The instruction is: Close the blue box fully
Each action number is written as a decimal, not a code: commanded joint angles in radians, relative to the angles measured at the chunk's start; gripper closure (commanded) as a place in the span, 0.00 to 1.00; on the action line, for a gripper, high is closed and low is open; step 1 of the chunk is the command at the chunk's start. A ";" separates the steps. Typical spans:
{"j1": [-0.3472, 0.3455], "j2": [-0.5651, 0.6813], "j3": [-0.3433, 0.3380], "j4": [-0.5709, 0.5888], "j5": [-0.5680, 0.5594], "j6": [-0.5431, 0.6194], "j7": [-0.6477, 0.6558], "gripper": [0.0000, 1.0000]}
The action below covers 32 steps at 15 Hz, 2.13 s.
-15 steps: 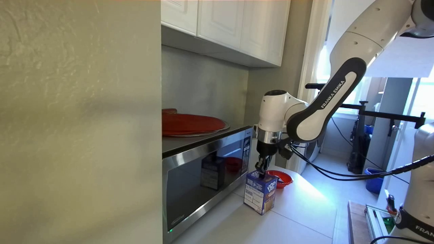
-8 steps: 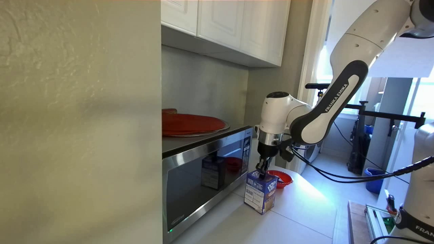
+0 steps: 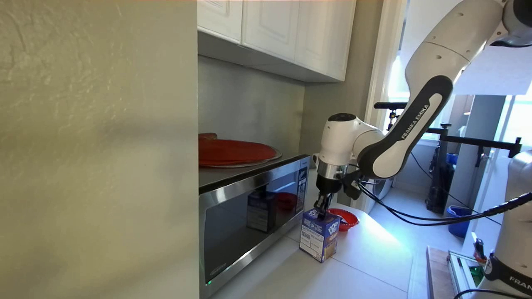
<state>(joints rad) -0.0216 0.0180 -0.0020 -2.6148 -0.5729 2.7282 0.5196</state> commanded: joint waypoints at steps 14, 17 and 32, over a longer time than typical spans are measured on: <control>-0.008 0.018 -0.011 -0.044 -0.148 0.048 0.110 1.00; -0.010 0.006 -0.014 -0.063 -0.188 0.064 0.114 1.00; 0.013 -0.121 0.012 -0.129 0.189 -0.001 -0.201 1.00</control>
<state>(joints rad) -0.0193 -0.0478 0.0001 -2.7059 -0.4890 2.7627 0.4039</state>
